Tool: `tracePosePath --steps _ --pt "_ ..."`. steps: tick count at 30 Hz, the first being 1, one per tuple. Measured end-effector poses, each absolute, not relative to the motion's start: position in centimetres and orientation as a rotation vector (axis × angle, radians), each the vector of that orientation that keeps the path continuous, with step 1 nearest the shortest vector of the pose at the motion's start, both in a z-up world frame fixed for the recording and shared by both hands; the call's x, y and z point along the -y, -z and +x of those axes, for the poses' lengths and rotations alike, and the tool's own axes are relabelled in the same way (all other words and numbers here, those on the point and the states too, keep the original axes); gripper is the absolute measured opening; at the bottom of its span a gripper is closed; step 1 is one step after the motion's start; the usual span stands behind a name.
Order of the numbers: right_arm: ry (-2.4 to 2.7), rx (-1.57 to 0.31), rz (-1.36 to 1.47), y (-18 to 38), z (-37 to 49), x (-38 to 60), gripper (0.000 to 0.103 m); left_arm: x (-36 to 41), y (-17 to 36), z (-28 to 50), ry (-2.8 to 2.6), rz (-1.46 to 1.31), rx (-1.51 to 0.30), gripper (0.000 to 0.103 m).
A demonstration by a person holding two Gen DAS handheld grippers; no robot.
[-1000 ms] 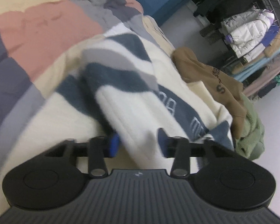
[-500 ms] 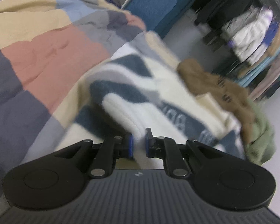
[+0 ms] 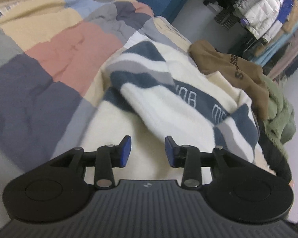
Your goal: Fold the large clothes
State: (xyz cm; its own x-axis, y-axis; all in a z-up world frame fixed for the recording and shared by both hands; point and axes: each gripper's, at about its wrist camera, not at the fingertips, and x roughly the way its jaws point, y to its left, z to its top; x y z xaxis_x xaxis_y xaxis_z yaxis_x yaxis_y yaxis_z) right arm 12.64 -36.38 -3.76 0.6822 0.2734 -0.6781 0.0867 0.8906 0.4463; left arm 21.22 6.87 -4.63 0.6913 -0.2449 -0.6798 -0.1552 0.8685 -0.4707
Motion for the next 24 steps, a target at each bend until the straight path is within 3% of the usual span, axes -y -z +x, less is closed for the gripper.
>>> tracePosePath --steps 1,2,3,5,7,10,18,24 --pt "-0.088 -0.795 0.473 3.2 11.7 36.7 0.016 -7.0 4.4 20.4 0.033 -0.521 -0.822 0.043" --pt "-0.067 -0.779 0.477 2.9 11.0 37.2 0.029 -7.1 4.2 19.6 0.016 -0.514 -0.832 0.043" --pt "-0.04 -0.758 0.493 2.6 10.0 37.8 0.051 -7.1 4.0 18.9 0.009 -0.5 -0.839 0.043" --pt "0.012 -0.739 0.527 2.4 8.9 38.6 0.069 -7.4 3.8 17.8 -0.015 -0.486 -0.856 0.044" --pt "0.068 -0.751 0.567 2.7 8.7 39.5 0.069 -7.9 3.9 17.1 -0.037 -0.49 -0.859 0.052" --pt "0.178 -0.796 0.653 4.0 8.9 41.3 0.07 -9.1 4.3 16.3 -0.101 -0.525 -0.865 0.056" --pt "0.195 -0.914 0.992 9.1 9.4 44.3 0.069 -11.5 6.9 16.9 -0.161 -0.691 -0.935 0.058" --pt "0.014 -0.935 1.048 9.3 10.0 42.2 0.069 -11.6 9.6 17.6 -0.145 -0.796 -1.031 0.06"
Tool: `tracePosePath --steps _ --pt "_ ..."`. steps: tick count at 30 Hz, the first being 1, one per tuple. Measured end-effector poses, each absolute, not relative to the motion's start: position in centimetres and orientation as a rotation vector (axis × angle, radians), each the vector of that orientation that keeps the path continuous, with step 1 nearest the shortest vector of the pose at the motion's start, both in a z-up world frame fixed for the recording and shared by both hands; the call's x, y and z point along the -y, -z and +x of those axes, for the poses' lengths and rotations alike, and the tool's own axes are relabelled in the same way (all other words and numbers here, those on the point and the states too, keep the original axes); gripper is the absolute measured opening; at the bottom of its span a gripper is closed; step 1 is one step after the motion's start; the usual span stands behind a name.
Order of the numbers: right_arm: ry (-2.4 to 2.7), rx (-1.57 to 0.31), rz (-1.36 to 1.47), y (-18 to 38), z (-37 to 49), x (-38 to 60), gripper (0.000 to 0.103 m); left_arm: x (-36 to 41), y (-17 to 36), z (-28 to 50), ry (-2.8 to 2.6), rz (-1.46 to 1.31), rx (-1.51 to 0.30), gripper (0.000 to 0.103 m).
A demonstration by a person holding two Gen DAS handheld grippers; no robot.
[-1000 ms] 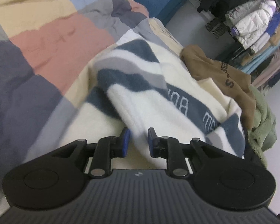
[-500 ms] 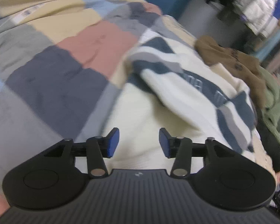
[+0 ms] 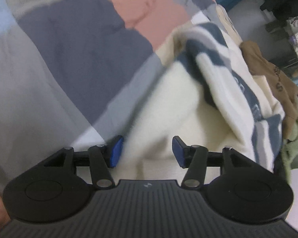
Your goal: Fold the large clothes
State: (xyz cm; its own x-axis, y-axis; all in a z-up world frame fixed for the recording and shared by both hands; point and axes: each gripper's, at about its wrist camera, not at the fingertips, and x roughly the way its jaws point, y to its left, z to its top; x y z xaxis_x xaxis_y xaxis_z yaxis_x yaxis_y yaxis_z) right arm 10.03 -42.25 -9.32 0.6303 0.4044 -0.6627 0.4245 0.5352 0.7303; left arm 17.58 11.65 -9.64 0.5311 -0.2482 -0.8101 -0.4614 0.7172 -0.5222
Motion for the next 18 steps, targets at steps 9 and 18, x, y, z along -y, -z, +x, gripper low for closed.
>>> tracePosePath --steps 9,18 --pt "-0.096 -0.896 1.081 8.8 9.8 41.1 0.069 -9.2 8.7 16.6 0.031 -0.787 -1.029 0.067" --pt "-0.197 -1.027 1.004 9.9 10.5 37.9 0.069 -6.8 8.9 16.5 0.047 -0.7 -1.166 0.069"
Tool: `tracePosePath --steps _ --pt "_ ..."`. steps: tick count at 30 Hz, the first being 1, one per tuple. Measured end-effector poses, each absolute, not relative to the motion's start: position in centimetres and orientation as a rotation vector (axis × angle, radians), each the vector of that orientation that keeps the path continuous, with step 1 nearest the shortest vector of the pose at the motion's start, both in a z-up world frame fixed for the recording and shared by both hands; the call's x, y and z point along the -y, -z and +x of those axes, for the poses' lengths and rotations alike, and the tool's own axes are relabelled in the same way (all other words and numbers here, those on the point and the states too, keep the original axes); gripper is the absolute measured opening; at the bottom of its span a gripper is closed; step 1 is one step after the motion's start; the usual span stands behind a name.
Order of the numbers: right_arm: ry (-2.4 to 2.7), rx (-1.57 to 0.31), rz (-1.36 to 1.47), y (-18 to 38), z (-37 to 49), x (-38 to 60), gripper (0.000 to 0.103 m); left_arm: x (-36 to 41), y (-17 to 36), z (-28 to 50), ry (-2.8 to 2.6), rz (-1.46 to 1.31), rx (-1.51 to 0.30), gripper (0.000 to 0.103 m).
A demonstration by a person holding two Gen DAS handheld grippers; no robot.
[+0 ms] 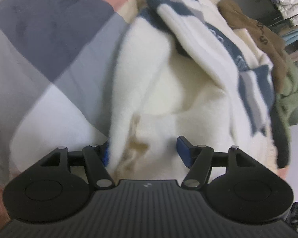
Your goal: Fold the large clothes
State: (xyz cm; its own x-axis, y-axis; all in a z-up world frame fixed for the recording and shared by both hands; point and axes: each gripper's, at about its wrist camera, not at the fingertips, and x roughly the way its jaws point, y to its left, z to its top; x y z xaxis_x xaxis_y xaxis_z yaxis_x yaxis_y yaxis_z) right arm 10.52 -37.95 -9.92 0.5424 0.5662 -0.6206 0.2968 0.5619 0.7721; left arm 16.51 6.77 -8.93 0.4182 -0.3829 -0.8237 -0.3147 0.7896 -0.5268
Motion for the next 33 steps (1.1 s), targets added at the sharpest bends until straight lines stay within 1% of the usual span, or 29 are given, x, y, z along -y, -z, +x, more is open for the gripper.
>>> tracePosePath --steps 2,4,6,7,8,9,10,11,12,13,16,21,25,29,32,33 --pt "-0.219 -1.031 0.994 9.8 10.5 37.5 0.068 -6.7 9.3 16.1 0.083 -0.74 -1.185 0.069" --pt "-0.184 -1.069 0.959 10.2 10.7 36.9 0.061 -6.5 9.9 15.7 0.085 -0.758 -1.215 0.069" --pt "-0.138 -1.098 0.944 10.6 11.1 36.8 0.042 -5.5 10.3 15.5 0.107 -0.752 -1.252 0.069" --pt "-0.125 -1.096 0.944 10.5 11.1 36.8 0.036 -5.3 10.4 15.5 0.116 -0.743 -1.263 0.068" --pt "-0.127 -1.086 0.954 10.1 10.5 36.9 0.027 -4.9 10.2 15.3 0.116 -0.73 -1.264 0.067" --pt "-0.144 -1.07 0.973 9.7 10.4 37.1 0.024 -4.8 10.0 15.2 0.114 -0.723 -1.257 0.058" --pt "-0.162 -1.046 0.993 9.3 10.2 37.4 0.024 -4.7 9.7 15.3 0.117 -0.724 -1.249 0.046" --pt "-0.187 -1.009 1.02 8.9 9.8 38.0 0.022 -4.9 9.2 15.0 0.119 -0.736 -1.24 0.042" --pt "-0.209 -0.978 1.039 8.2 9.6 38.3 0.021 -5.5 8.8 14.8 0.123 -0.757 -1.224 0.035" --pt "-0.235 -0.943 1.06 7.5 9.3 38.7 0.021 -5.9 8.1 14.5 0.136 -0.778 -1.205 0.031" --pt "-0.317 -0.853 1.101 5.2 8.4 39.6 0.019 -7.6 5.1 13.5 0.191 -0.843 -1.13 0.028" --pt "-0.39 -0.723 1.141 0.9 6.1 41.5 0.018 -10.3 -1.1 10.2 0.327 -0.916 -0.997 0.026" --pt "-0.453 -0.637 1.129 -3.1 3.7 42.6 0.018 -10.6 -5.9 6.8 0.427 -0.931 -0.895 0.026" --pt "-0.502 -0.57 1.082 -7.0 -0.4 43.3 0.017 -11.3 -8.7 1.9 0.496 -0.953 -0.828 0.026" --pt "-0.504 -0.537 1.065 -8.7 -3.8 44.2 0.014 -12.4 -9.3 -2.4 0.514 -0.986 -0.797 0.026" --pt "-0.499 -0.522 1.063 -8.8 -4.7 44.6 0.011 -12.6 -9.5 -3.8 0.51 -0.995 -0.79 0.026"
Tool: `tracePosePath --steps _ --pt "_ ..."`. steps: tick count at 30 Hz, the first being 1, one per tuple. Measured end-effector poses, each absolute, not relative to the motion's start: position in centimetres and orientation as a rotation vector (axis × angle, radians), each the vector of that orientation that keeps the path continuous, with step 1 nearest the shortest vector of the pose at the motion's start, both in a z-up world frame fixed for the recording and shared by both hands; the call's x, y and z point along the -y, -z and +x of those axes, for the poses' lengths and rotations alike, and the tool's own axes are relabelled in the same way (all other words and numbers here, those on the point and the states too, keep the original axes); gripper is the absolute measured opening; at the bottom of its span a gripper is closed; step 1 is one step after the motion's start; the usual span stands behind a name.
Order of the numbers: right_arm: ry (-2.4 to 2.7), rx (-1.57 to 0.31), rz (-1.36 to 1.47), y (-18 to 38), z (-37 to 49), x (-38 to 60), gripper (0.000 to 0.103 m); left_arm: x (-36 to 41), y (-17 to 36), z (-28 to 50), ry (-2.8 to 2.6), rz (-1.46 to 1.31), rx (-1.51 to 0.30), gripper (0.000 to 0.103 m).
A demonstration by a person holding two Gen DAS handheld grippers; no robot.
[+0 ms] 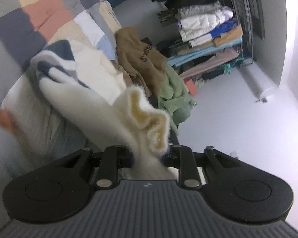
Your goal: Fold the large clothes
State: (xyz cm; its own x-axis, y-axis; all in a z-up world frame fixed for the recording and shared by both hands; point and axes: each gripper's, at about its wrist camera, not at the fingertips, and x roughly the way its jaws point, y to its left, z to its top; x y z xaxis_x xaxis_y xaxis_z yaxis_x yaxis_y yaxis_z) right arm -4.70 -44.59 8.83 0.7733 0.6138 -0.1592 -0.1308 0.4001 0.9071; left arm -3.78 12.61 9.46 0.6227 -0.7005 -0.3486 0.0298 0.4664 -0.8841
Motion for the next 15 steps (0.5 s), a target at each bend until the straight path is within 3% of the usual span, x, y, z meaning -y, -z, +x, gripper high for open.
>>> tracePosePath --steps 7,15 --pt "-0.432 -0.591 1.067 -6.7 -4.9 44.7 0.01 -13.6 -7.4 -6.5 0.477 -0.986 -0.808 0.026" --pt "-0.372 -0.526 1.059 -8.3 3.2 45.4 0.01 -13.1 -9.6 1.9 0.442 -0.976 -0.673 0.026"
